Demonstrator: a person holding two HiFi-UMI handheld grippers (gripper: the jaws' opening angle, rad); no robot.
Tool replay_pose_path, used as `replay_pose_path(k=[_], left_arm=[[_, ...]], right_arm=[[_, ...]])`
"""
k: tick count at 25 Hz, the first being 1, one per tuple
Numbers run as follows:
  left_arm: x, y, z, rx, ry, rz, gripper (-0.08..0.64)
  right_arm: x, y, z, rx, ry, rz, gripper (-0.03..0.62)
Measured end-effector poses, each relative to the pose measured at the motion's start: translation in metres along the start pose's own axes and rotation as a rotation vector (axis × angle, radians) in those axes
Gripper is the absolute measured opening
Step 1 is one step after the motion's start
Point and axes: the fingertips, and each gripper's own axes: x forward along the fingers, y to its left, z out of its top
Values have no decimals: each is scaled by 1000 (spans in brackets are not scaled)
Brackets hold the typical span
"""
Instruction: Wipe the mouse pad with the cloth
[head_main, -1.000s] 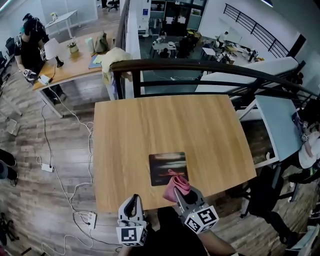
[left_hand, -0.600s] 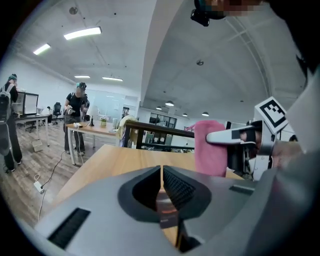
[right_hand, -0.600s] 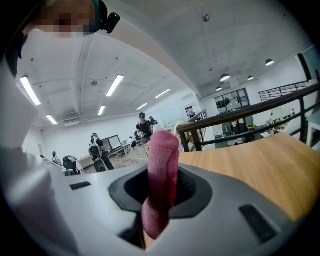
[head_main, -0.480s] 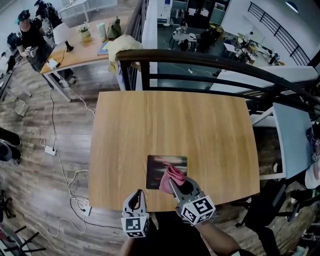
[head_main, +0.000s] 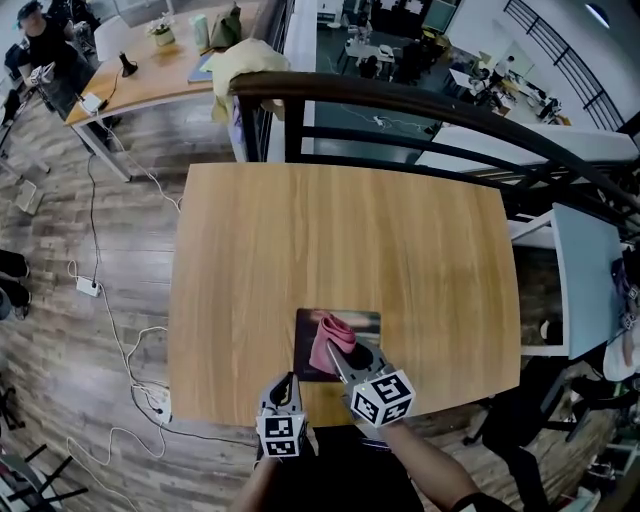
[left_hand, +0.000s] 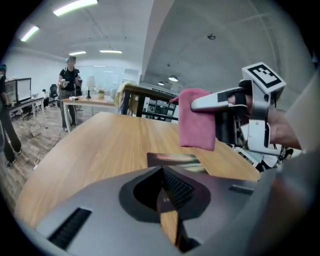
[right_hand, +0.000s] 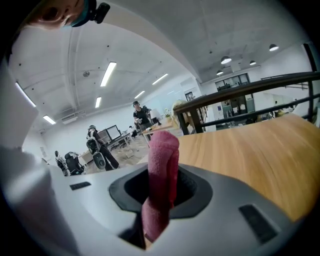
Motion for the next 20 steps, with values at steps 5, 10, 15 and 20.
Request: replay_pose_path(k=[5,10,15,20], left_arm=[[27,-3,-23,3,110,-72,23],[54,-6,-52,-24,208,-114,23],[65,-9,-70,-35,294,-130,23],[72,-8,-80,-70,334,-125,23]], right_arm=[[33,-16,-25,25,64,-22,87],[72,-29,-63,64,159,-5,87],[99,-35,-87,101,227,14,87],[119,-39,-112,121,319,18,87]])
